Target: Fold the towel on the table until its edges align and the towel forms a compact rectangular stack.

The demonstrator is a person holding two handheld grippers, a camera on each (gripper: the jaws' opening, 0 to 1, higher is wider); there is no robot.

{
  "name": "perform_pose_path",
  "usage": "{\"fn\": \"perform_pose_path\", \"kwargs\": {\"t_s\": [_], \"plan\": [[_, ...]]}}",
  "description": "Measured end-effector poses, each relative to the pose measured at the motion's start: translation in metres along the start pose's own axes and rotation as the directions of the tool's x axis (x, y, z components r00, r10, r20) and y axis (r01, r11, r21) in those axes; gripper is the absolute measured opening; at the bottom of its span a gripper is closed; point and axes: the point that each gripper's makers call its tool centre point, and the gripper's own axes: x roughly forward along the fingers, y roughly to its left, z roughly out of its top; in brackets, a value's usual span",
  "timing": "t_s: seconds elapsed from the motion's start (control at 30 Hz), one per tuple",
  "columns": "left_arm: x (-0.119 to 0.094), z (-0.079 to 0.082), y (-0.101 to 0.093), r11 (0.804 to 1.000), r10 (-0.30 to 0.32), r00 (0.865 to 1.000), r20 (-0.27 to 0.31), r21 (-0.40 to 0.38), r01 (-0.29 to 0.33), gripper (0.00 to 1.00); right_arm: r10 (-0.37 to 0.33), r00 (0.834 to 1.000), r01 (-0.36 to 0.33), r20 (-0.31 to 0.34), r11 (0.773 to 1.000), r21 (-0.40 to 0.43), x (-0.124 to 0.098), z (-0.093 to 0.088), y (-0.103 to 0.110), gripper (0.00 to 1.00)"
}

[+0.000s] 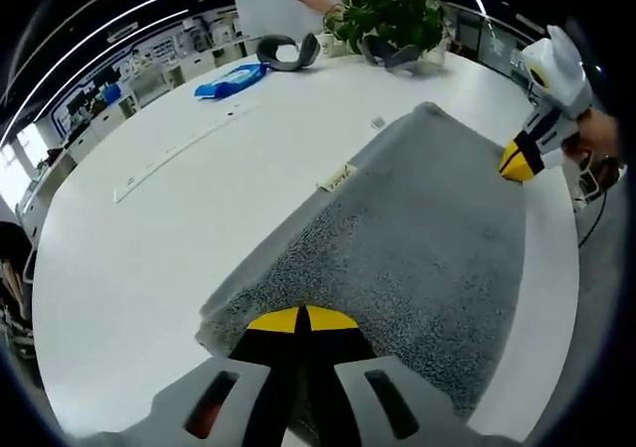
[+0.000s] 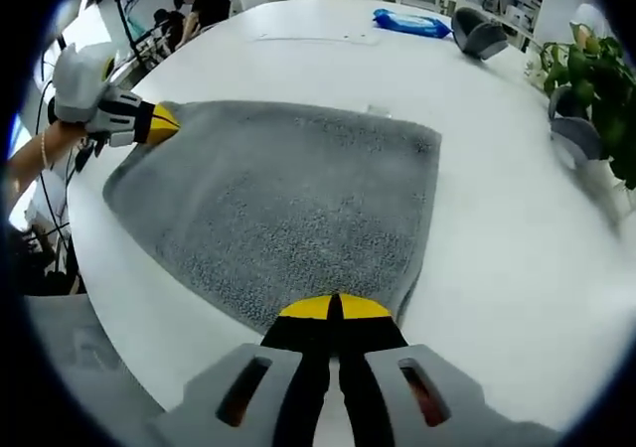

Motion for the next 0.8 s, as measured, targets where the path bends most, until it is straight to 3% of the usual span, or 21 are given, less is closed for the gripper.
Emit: {"fn": "perform_pose_path", "kwargs": {"t_s": [0.27, 0.5, 0.8], "plan": [[-0.002, -0.002, -0.003, 0.999, 0.018, 1.0, -0.02, 0.032, -0.017, 0.0, 0.003, 0.999, -0.004, -0.032, 0.999, -0.038, 0.001, 0.0, 0.0, 0.0], [-0.004, -0.005, -0.004, 1.0, 0.0, 1.0, -0.03, -0.002, 0.0, 0.0, 0.007, 0.999, -0.01, -0.043, 0.999, -0.053, 0.001, 0.0, 0.0, 0.0], [-0.014, -0.016, -0.015, 1.0, -0.001, 0.997, -0.08, -0.003, 0.001, 0.0, 0.068, 0.991, -0.071, -0.111, 0.997, -0.021, 0.002, 0.001, -0.003, 0.0]]}}
